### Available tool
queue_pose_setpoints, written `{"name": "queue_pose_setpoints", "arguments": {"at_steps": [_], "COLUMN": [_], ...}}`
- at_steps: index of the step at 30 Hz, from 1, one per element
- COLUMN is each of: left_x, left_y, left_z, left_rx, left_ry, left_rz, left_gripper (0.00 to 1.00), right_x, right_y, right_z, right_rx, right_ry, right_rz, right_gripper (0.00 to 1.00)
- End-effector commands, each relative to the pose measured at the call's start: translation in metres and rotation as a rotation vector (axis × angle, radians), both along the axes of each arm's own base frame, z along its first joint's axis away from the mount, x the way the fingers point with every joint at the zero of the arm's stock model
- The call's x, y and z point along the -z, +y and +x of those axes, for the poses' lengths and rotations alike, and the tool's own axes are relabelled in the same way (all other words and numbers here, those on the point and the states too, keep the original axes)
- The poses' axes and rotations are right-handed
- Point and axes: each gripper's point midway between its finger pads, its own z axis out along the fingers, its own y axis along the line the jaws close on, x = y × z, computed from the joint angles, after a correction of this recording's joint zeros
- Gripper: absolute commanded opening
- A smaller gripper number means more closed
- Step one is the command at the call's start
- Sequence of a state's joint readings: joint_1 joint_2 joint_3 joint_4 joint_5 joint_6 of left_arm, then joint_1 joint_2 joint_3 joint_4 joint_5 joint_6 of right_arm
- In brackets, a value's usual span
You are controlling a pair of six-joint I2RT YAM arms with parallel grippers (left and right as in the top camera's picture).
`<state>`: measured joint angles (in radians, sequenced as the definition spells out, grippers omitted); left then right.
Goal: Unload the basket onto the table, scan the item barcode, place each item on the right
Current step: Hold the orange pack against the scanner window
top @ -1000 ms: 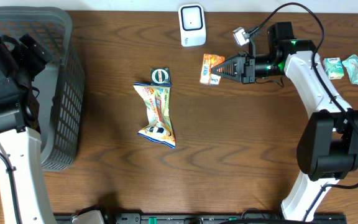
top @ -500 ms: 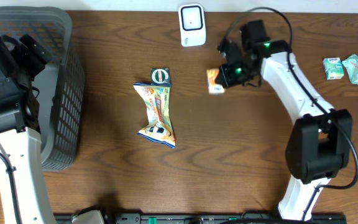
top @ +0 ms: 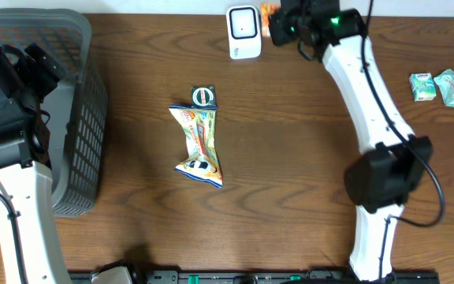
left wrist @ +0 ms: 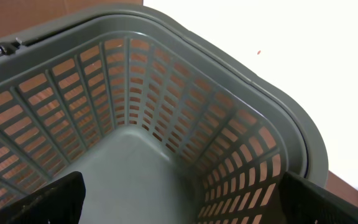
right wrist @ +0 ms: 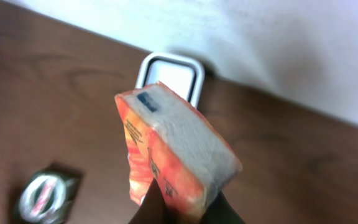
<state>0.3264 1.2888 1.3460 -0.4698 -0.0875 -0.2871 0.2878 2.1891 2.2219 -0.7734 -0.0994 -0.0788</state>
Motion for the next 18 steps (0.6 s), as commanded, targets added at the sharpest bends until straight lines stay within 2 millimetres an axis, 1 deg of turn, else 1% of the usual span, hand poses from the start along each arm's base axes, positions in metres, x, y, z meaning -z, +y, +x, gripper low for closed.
{"name": "queue_pose_setpoints", "arguments": {"at_steps": [1, 3, 5, 7, 10, 12, 14, 16, 18], "left_x": [-0.007, -0.007, -0.007, -0.007, -0.007, -0.007, -0.007, -0.007, -0.006], "left_y": [0.002, 0.002, 0.002, 0.002, 0.002, 0.002, 0.002, 0.002, 0.002], "left_z": [0.000, 0.000, 0.000, 0.000, 0.000, 0.000, 0.000, 0.000, 0.000], "left_rx": [-0.002, -0.002, -0.002, -0.002, -0.002, -0.002, -0.002, -0.002, -0.002], "left_ry": [-0.009, -0.009, -0.009, -0.009, -0.009, -0.009, -0.009, -0.009, -0.009], "left_rz": [0.013, 0.013, 0.013, 0.013, 0.013, 0.013, 0.013, 0.013, 0.013], "left_gripper": [0.98, 0.98, 0.98, 0.98, 0.98, 0.98, 0.98, 0.98, 0.98], "right_x": [0.018, 0.019, 0.019, 0.019, 0.024, 0.032, 0.046, 0.061, 0.074], "right_y": [-0.004, -0.007, -0.003, 0.006, 0.029, 0.043, 0.054, 0.060, 0.063], "right_z": [0.032, 0.048, 0.062, 0.072, 0.079, 0.080, 0.081, 0.081, 0.081], "right_rx": [0.025, 0.039, 0.008, -0.029, -0.146, -0.219, -0.298, -0.350, -0.357], "right_ry": [-0.072, -0.144, -0.234, -0.308, -0.385, -0.414, -0.431, -0.422, -0.407], "right_rz": [-0.176, -0.291, -0.426, -0.535, -0.654, -0.726, -0.807, -0.859, -0.875], "right_gripper": [0.01, 0.01, 0.01, 0.01, 0.01, 0.01, 0.01, 0.01, 0.01]}}
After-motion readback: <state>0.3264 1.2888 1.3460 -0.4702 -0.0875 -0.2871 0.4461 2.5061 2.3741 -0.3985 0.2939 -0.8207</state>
